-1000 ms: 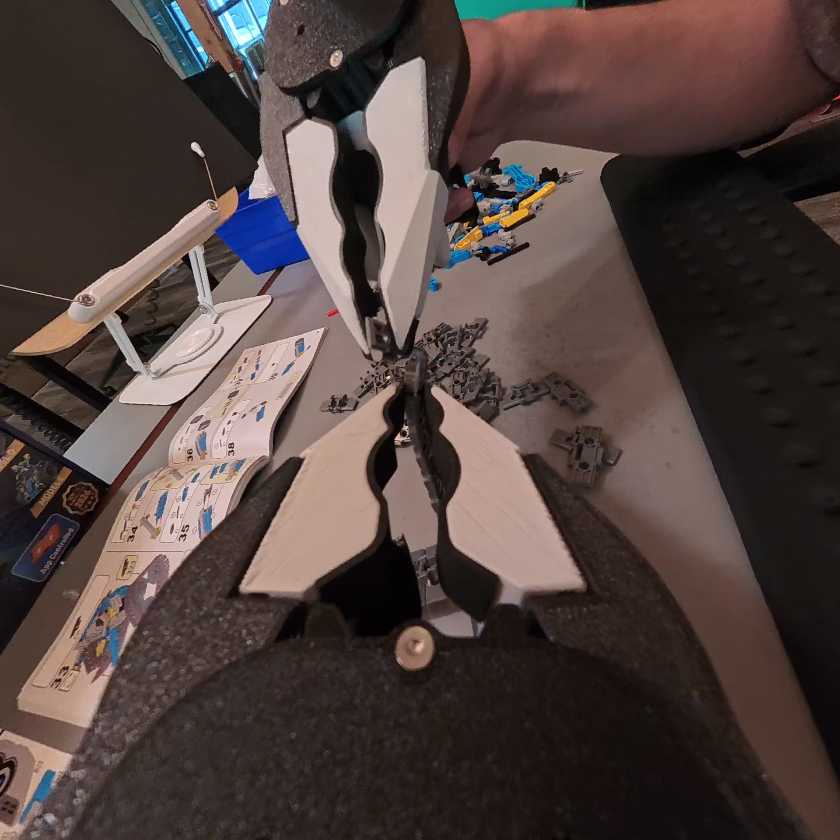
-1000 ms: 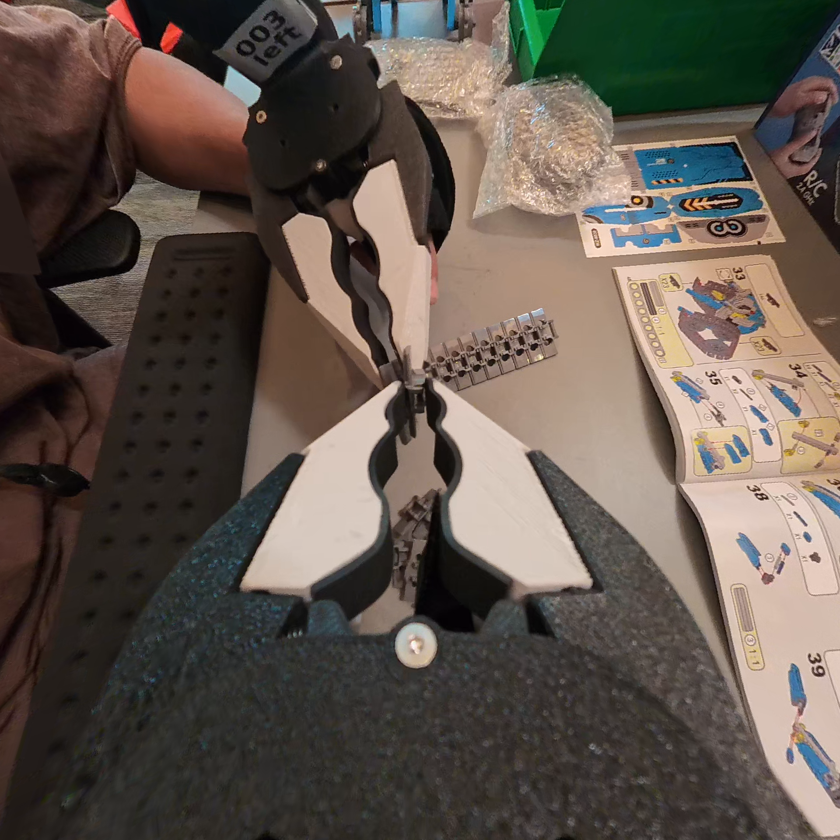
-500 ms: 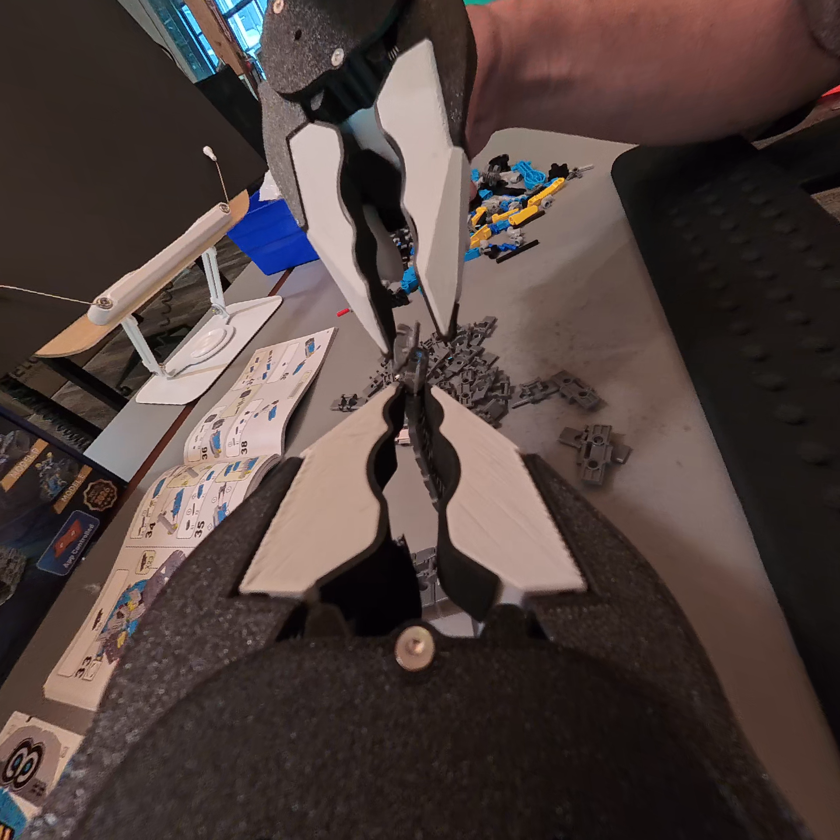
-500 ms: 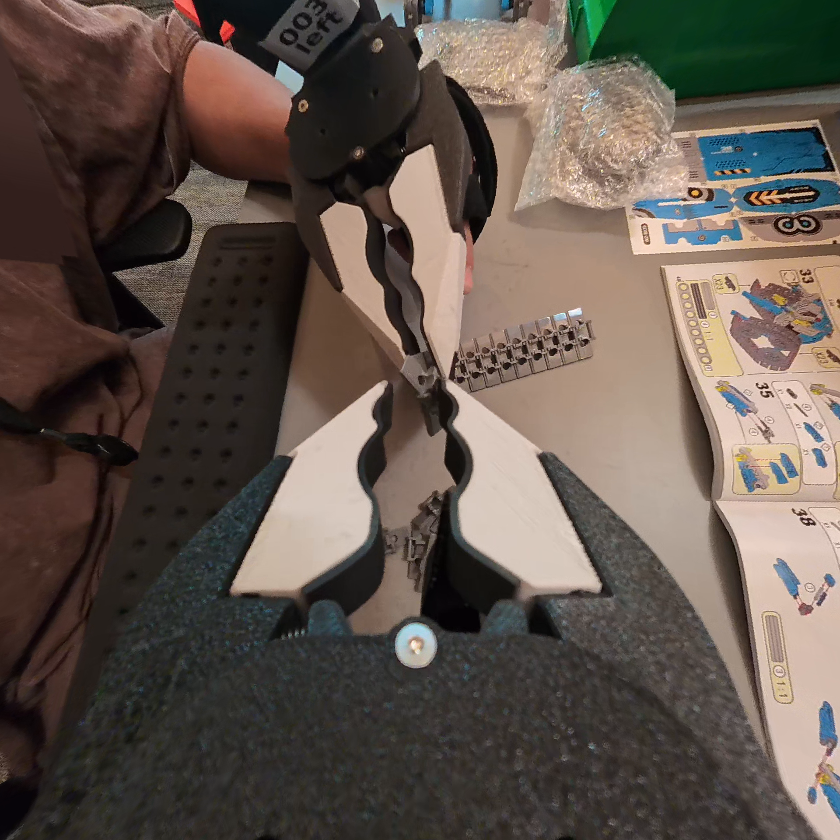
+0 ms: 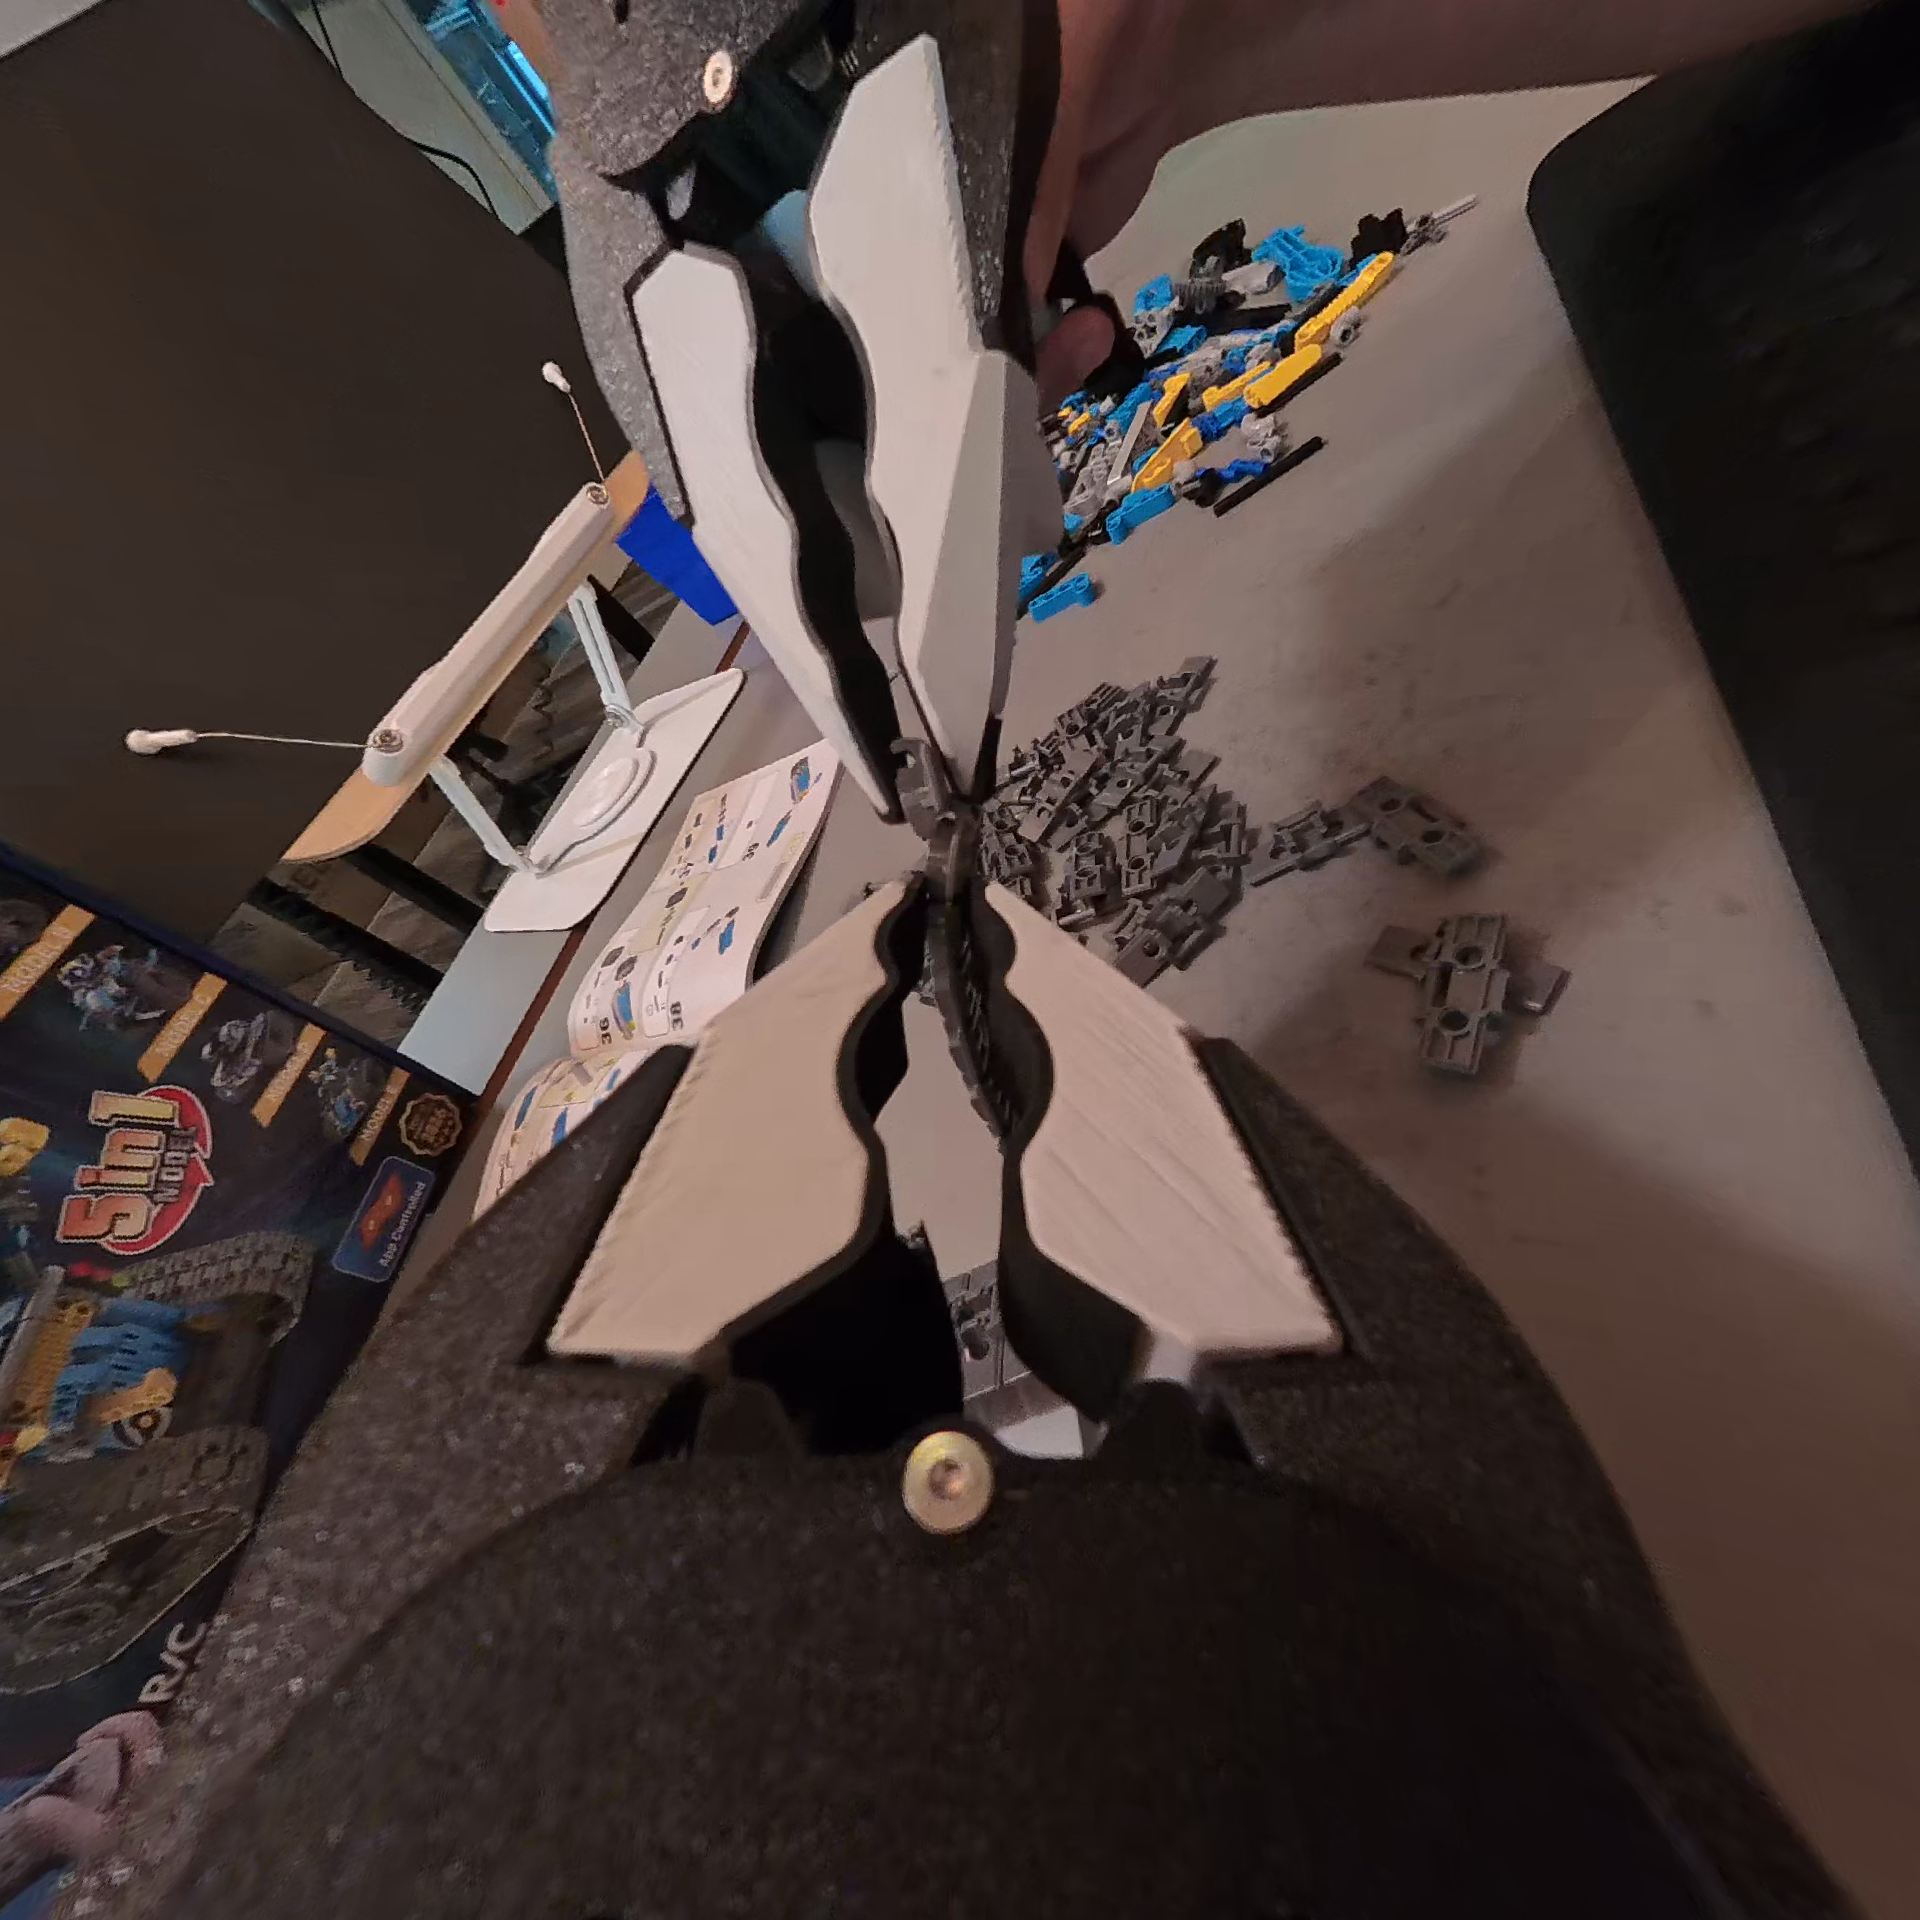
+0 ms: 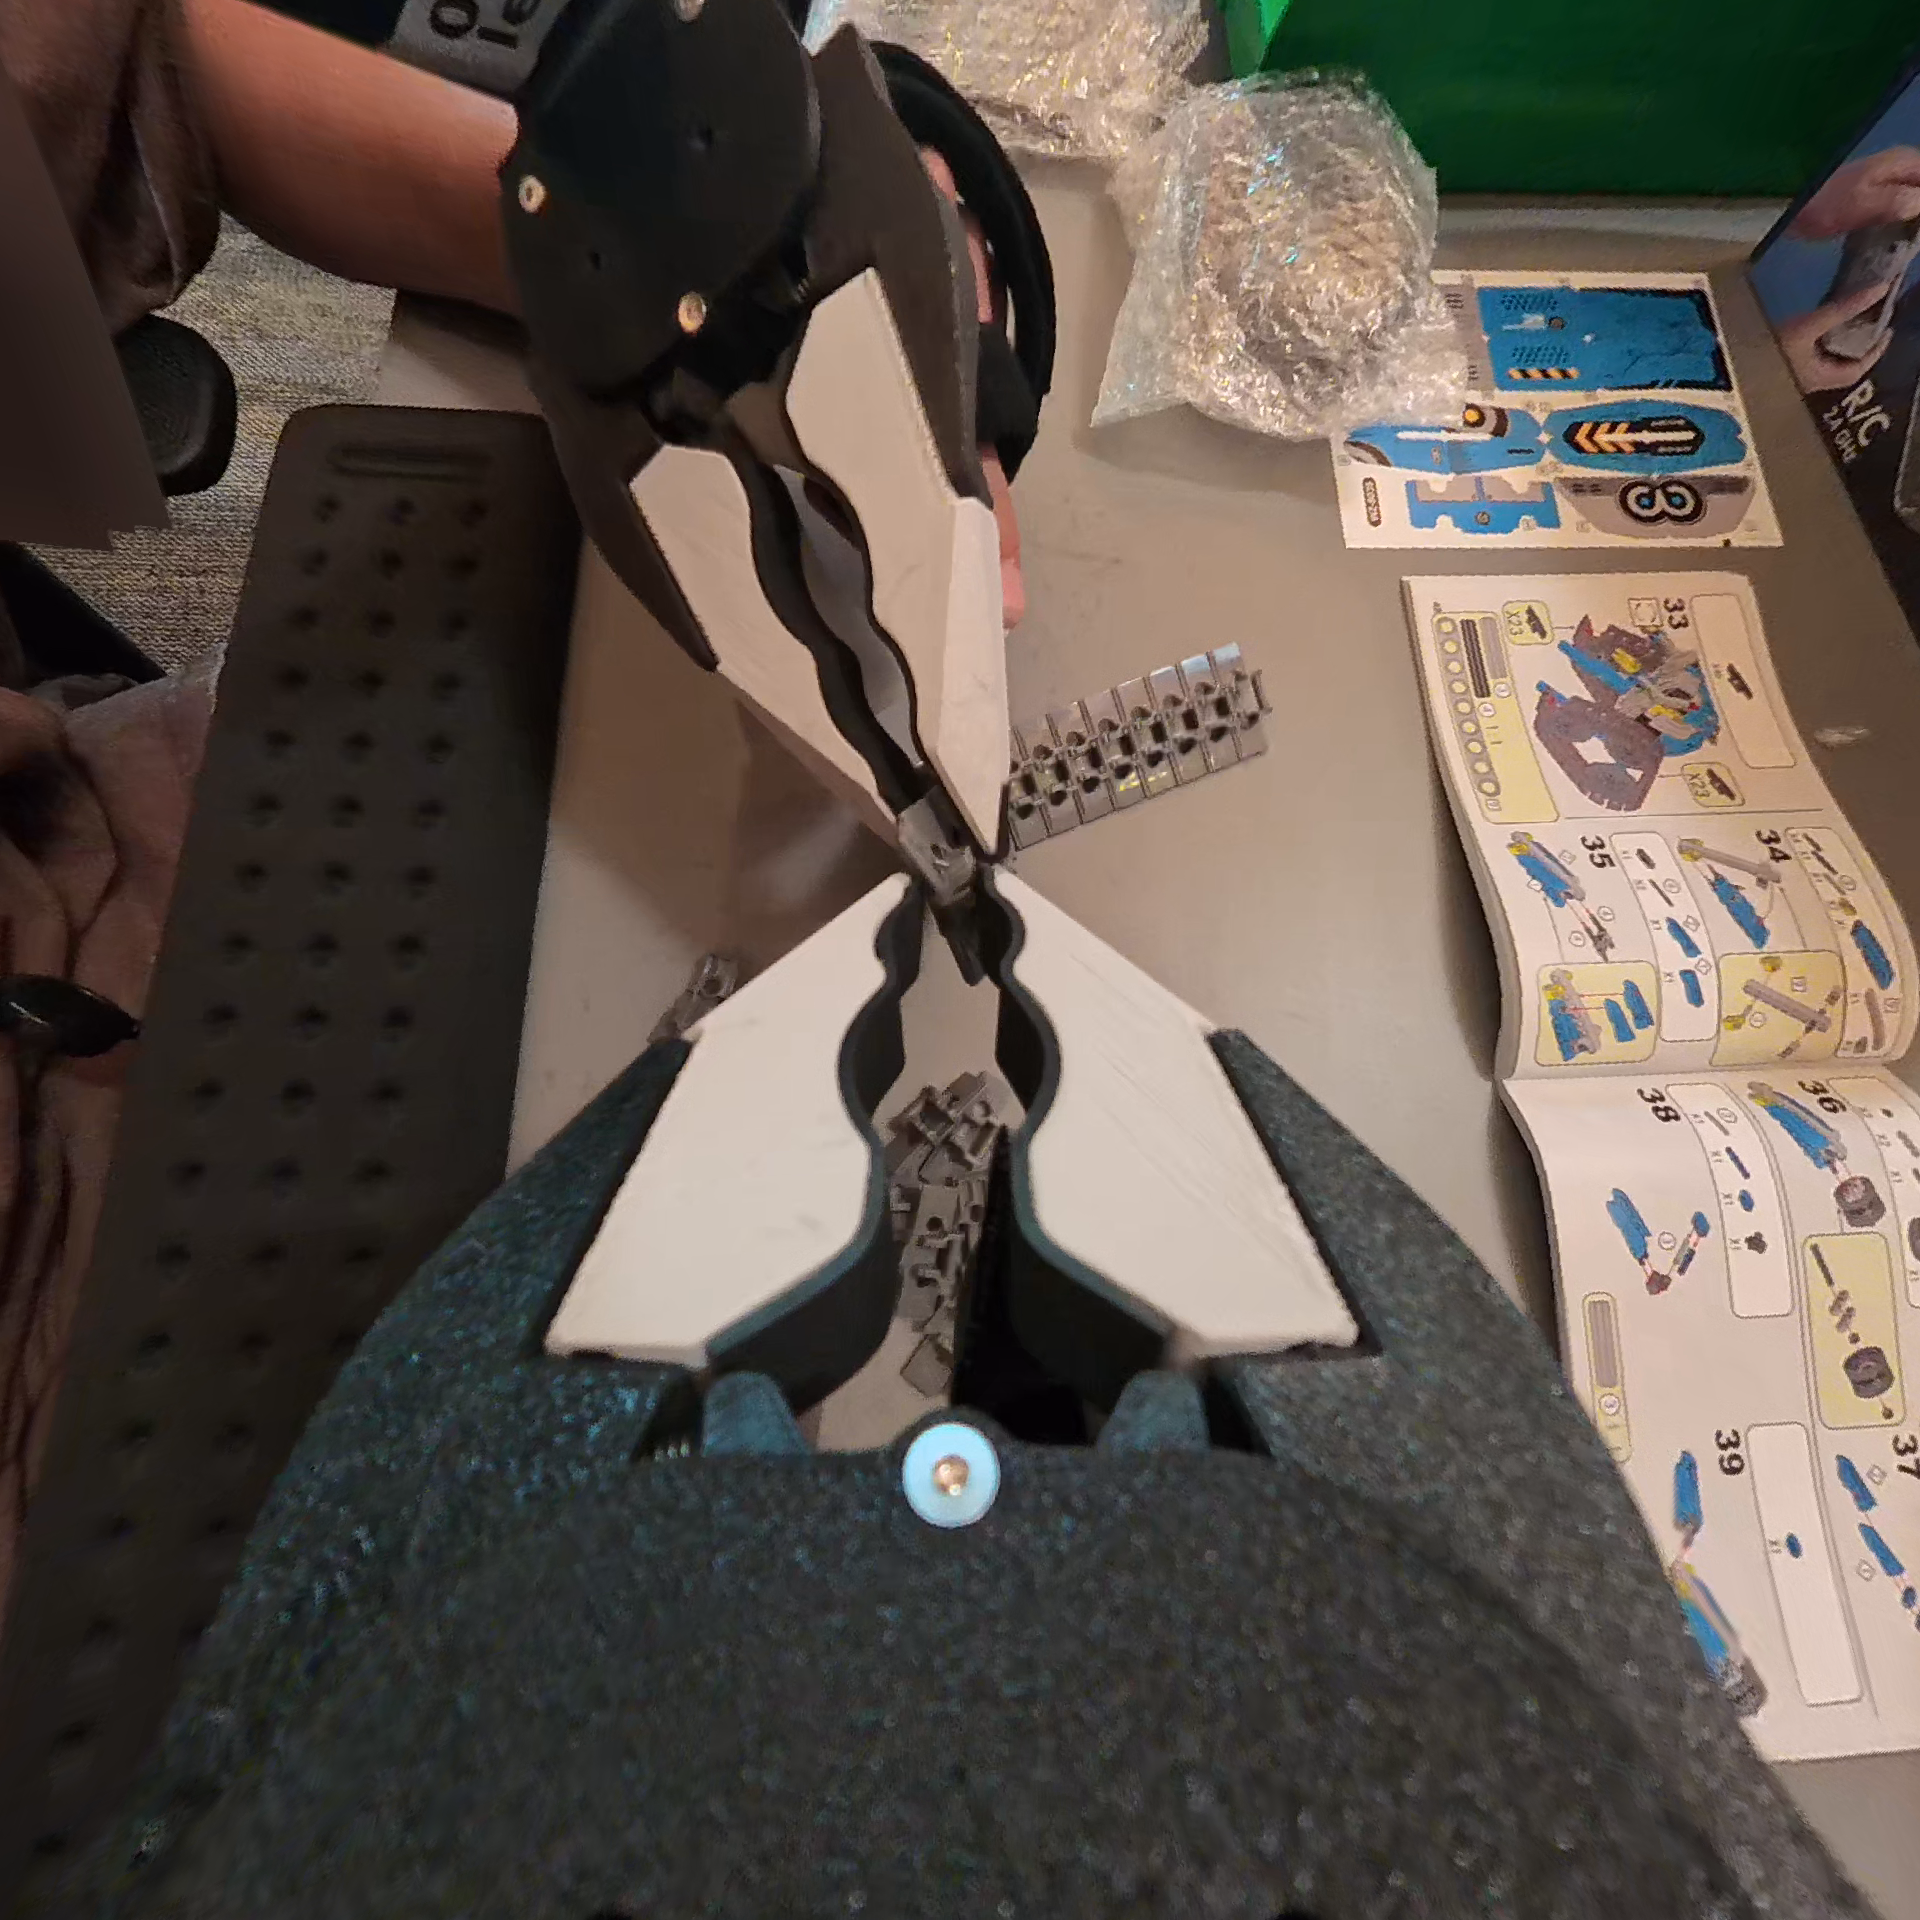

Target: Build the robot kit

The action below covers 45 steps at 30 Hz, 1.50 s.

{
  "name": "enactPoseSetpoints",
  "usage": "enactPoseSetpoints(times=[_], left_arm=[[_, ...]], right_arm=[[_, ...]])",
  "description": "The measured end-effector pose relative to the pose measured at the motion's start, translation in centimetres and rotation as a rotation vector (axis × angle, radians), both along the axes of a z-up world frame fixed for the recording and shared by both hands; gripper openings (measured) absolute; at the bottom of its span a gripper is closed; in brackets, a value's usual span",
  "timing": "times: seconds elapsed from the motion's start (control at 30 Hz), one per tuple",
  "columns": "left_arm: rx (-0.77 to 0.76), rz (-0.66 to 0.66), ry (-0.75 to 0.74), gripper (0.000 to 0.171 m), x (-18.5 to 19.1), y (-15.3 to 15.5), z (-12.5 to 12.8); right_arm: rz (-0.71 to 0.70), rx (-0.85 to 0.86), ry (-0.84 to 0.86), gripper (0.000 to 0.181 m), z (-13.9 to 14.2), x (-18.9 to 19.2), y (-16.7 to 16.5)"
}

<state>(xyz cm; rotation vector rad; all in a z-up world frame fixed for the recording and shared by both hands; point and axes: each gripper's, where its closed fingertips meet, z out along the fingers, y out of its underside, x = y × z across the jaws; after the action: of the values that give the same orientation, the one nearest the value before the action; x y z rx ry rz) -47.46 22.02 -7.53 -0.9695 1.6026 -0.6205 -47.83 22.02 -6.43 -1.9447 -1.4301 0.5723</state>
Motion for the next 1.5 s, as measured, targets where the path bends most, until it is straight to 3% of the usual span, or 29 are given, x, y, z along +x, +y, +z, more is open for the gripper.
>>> enactPoseSetpoints(times=[0.1, 0.2, 0.3, 0.47, 0.6, 0.7, 0.93, 1.1, 1.3, 1.5], left_arm=[[0.045, 0.033, 0.004, 0.006, 0.1, 0.3, -0.1], [0.038, 0.071, -0.011, 0.006, 0.2, 0.7, 0.1], [-0.032, 0.081, -0.027, 0.006, 0.1, 1.0, 0.3], [-0.177, 0.073, -0.053, 0.006, 0.0, 1.5, 0.7], [-0.182, 0.08, -0.057, 0.006, -0.1, 1.7, 0.5], [-0.119, 0.092, -0.061, 0.006, -0.1, 1.7, 0.6], [0.036, 0.137, -0.04, 0.006, 0.1, 1.6, 0.4], [-0.034, 0.134, -0.048, 0.006, 0.2, 1.8, 0.2], [-0.157, 0.099, -0.078, 0.006, 0.0, 1.8, 0.6], [-0.207, 0.089, -0.07, 0.006, 0.1, 1.7, 0.5]], right_arm=[[-0.032, -0.018, -0.012, 0.011, -0.2, 0.0, 0.1], [-0.054, -0.01, -0.022, 0.023, -0.1, -0.2, 0.1], [-0.077, 0.093, -0.055, 0.025, 0.0, -0.2, 0.5], [-0.112, 0.348, -0.144, 0.013, 0.5, -0.3, 1.6], [-0.122, 0.416, -0.219, 0.013, 0.3, -0.3, 1.9], [-0.141, 0.395, -0.198, 0.013, 0.4, -0.4, 1.8], [-0.215, 0.021, 0.044, 0.017, 0.0, -0.2, 1.5], [-0.201, 0.046, 0.026, 0.025, -0.4, -0.1, 1.3], [-0.201, 0.137, -0.021, 0.011, -0.1, 0.2, 2.2], [-0.178, 0.194, -0.098, 0.014, -0.8, 0.3, 2.3]])
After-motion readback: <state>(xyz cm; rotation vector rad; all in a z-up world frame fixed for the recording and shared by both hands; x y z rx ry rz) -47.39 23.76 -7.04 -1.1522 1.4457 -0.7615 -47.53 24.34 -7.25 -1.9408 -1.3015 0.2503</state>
